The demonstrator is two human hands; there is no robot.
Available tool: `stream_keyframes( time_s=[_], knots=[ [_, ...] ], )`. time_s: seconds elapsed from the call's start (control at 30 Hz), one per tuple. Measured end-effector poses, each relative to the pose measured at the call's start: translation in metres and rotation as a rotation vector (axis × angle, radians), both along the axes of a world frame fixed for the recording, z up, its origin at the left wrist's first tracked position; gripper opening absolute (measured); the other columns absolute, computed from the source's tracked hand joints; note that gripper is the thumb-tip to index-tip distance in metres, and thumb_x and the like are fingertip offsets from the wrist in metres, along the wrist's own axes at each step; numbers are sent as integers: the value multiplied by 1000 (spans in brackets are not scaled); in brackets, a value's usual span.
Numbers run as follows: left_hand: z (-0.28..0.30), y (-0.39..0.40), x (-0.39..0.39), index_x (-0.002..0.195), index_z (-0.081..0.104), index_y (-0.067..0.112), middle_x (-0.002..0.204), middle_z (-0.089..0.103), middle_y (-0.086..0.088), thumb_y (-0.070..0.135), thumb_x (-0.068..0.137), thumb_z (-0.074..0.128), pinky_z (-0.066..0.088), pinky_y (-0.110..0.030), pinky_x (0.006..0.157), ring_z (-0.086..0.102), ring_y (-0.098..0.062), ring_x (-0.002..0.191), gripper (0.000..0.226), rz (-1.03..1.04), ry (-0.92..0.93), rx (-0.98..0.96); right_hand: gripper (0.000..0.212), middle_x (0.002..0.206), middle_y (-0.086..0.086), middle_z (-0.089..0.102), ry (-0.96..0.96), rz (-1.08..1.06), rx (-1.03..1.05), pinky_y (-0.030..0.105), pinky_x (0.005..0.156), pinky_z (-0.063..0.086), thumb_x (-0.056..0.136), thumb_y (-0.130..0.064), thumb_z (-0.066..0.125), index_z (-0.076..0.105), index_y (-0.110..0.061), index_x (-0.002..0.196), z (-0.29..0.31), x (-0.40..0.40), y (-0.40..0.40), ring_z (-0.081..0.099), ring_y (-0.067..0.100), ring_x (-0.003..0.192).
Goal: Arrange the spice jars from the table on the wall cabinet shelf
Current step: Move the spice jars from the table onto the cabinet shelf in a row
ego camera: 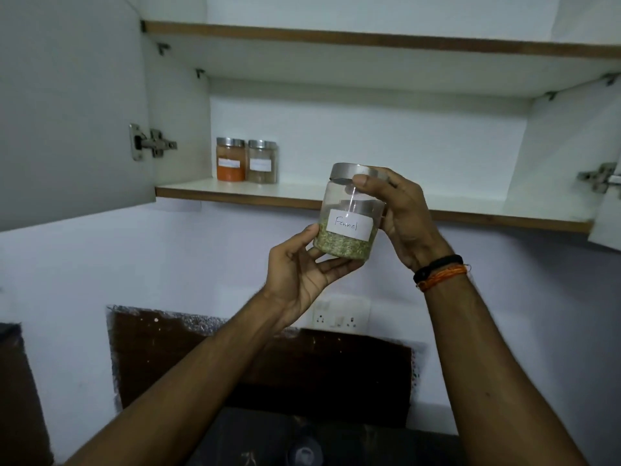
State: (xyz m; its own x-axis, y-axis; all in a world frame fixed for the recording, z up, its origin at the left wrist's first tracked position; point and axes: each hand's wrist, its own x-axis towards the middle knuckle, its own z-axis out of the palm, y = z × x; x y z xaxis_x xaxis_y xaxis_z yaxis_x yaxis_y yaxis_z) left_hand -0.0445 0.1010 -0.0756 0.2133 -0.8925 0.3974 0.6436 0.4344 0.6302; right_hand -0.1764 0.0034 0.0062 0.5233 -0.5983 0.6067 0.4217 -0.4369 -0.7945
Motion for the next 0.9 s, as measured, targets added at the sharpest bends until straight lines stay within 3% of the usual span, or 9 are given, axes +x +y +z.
stream_keyframes(
  time_s=[0.13, 0.23, 0.3, 0.4, 0.5, 0.57, 0.63, 0.73, 0.9],
  knots=[
    [26, -3, 19, 116, 69, -1, 128, 60, -33, 24, 92, 62, 46, -63, 102, 56, -58, 117, 35, 11, -127, -32, 50, 111, 21, 72, -37, 22, -7, 59, 95, 53, 76, -35, 77, 71, -6, 116, 25, 12, -9, 72, 38, 99],
    [45, -7, 39, 126, 61, -3, 124, 63, -29, 28, 95, 57, 52, -57, 97, 62, -53, 111, 44, 171, -295, 0, 51, 109, 18, 71, -77, 22, -24, 65, 98, 49, 79, -32, 74, 69, -1, 119, 45, 22, -17, 71, 35, 97],
    [59, -8, 54, 120, 64, 1, 109, 70, -22, 27, 101, 51, 59, -48, 88, 69, -41, 99, 35, 415, -605, 6, 48, 107, 16, 71, -93, 9, -35, 65, 97, 49, 81, -29, 72, 69, 1, 118, 57, 29, -25, 71, 38, 98],
    [74, -11, 87, 108, 70, 8, 96, 72, -11, 27, 104, 47, 58, -41, 81, 68, -24, 89, 31, 911, -1265, -64, 41, 100, 11, 72, -89, -9, -49, 56, 86, 55, 79, -30, 72, 71, -2, 109, 71, 43, -35, 71, 44, 103],
    [84, -17, 122, 112, 69, 13, 107, 70, -5, 32, 103, 44, 50, -44, 86, 61, -20, 99, 33, 1163, -1740, -64, 24, 92, 5, 71, -64, -4, -62, 43, 75, 55, 77, -31, 73, 73, -16, 95, 82, 62, -47, 74, 33, 91],
    [89, -25, 139, 130, 61, 18, 126, 65, -6, 37, 104, 44, 47, -41, 98, 57, -21, 116, 36, 1115, -1935, 59, 22, 89, 3, 71, -41, 1, -62, 41, 75, 55, 75, -31, 75, 74, -19, 93, 87, 76, -56, 72, 28, 89],
    [91, -35, 150, 144, 49, 22, 142, 57, -5, 44, 103, 43, 40, -35, 104, 51, -21, 127, 46, 937, -2073, 195, 26, 90, 2, 72, -7, 4, -57, 42, 77, 54, 72, -30, 77, 74, -20, 96, 90, 91, -68, 70, 28, 91],
    [96, -52, 153, 152, 36, 29, 152, 46, 0, 57, 98, 46, 35, -36, 110, 45, -20, 135, 62, 705, -2134, 338, 34, 94, 3, 72, 24, -1, -45, 43, 80, 54, 70, -28, 78, 73, -17, 102, 94, 110, -87, 72, 26, 91],
    [103, -76, 160, 155, 30, 31, 157, 41, -1, 67, 94, 43, 32, -41, 115, 40, -23, 140, 72, 660, -2194, 347, 35, 103, 8, 71, 91, -1, -40, 54, 94, 53, 74, -17, 78, 72, -13, 108, 98, 138, -124, 68, 39, 110]
  ],
)
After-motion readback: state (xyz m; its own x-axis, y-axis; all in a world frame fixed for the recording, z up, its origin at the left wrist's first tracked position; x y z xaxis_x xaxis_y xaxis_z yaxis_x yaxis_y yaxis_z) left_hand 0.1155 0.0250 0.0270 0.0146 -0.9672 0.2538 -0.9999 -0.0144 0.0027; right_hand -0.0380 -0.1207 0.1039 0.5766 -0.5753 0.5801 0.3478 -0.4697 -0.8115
